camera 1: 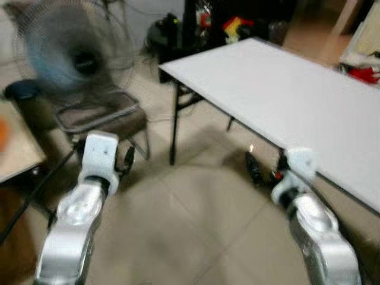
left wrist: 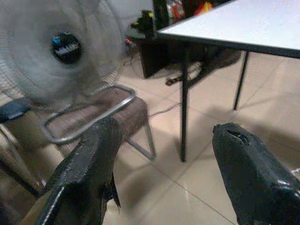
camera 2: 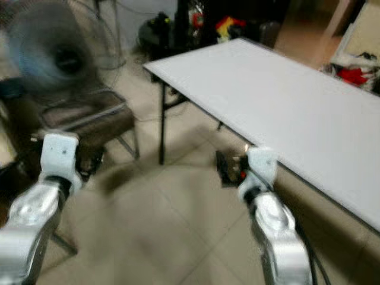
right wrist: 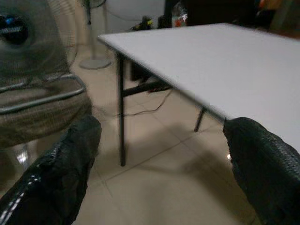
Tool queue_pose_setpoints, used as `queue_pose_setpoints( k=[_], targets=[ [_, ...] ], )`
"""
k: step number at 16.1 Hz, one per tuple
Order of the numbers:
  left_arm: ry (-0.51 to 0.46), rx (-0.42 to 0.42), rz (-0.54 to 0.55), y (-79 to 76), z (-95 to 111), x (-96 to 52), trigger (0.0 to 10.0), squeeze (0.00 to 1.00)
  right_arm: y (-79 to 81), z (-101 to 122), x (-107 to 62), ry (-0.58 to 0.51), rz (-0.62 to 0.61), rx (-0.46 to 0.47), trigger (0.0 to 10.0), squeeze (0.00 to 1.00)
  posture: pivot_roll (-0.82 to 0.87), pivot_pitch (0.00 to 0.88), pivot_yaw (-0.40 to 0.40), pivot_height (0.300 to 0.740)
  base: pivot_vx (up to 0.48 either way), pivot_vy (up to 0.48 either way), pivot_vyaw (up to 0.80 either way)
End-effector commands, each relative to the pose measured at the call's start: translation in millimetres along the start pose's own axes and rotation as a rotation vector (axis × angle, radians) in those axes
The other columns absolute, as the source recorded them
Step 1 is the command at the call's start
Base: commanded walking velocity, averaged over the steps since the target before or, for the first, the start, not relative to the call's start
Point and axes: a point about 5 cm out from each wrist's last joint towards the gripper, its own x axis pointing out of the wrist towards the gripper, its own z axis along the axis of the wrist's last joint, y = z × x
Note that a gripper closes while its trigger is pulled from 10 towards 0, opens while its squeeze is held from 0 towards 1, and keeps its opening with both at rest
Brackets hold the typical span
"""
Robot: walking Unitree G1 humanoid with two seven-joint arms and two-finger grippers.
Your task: Setting the table
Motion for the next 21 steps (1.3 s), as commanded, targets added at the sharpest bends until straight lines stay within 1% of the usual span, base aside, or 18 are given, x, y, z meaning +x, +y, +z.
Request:
queue_pose_setpoints(
  k=[1, 5, 8, 12, 15, 18, 19, 20, 21],
  targets=[
    [-0.007, 0.018, -0.004, 1.2, 3, -0.7, 10.0, 0.00, 0.6, 3, 1.6, -0.017, 0.003, 0.016, 10.0, 0.00, 0.06, 0.000, -0.039, 0.740, 0.000, 0.307, 0.80],
    [-0.028, 0.022, -0.010, 1.4, 9, 5.3, 10.0, 0.00, -2.1, 5, 1.0, -0.038, -0.029, 0.051, 10.0, 0.00, 0.06, 0.000, -0.024, 0.740, 0.000, 0.298, 0.80],
    [-0.026, 0.046, -0.037, -0.8, 9, 8.8, 10.0, 0.00, -5.3, 6, -0.1, -0.054, -0.064, 0.061, 10.0, 0.00, 0.06, 0.000, 0.009, 0.740, 0.000, 0.298, 0.80],
    [-0.034, 0.048, -0.042, -0.6, 13, 12.9, 10.0, 0.00, -4.8, 6, -1.3, -0.059, -0.071, 0.077, 10.0, 0.00, 0.05, 0.000, 0.020, 0.740, 0.000, 0.297, 0.80],
    [-0.051, 0.031, -0.033, -2.8, 16, 16.4, 10.0, 0.00, -4.6, 11, -0.6, -0.083, -0.072, 0.077, 10.0, 0.00, 0.05, 0.000, 0.023, 0.740, 0.000, 0.000, 0.80],
    [-0.055, 0.001, -0.042, -9.3, 18, 20.9, 10.0, 0.00, -6.5, 14, -0.4, -0.097, -0.084, 0.079, 10.0, 0.00, 0.04, 0.000, 0.038, 0.740, 0.000, -0.480, 0.00],
    [-0.061, -0.015, -0.047, -10.8, 20, 22.3, 10.0, 0.06, -8.9, 15, -0.2, -0.095, -0.092, 0.079, 10.0, 0.00, 0.04, 0.000, 0.039, 0.740, 0.000, -0.247, 0.00],
    [-0.066, -0.025, -0.052, -12.5, 21, 24.0, 10.0, 0.37, -12.4, 16, 0.1, -0.095, -0.108, 0.081, 10.0, 0.00, 0.03, 0.000, 0.037, 0.740, 0.000, -0.244, 0.00],
    [-0.064, -0.017, -0.046, -13.3, 21, 24.9, 10.0, 0.36, -14.2, 17, 0.3, -0.097, -0.113, 0.081, 10.0, 0.00, 0.03, 0.000, 0.031, 0.740, 0.000, 0.000, 0.00]
  ],
)
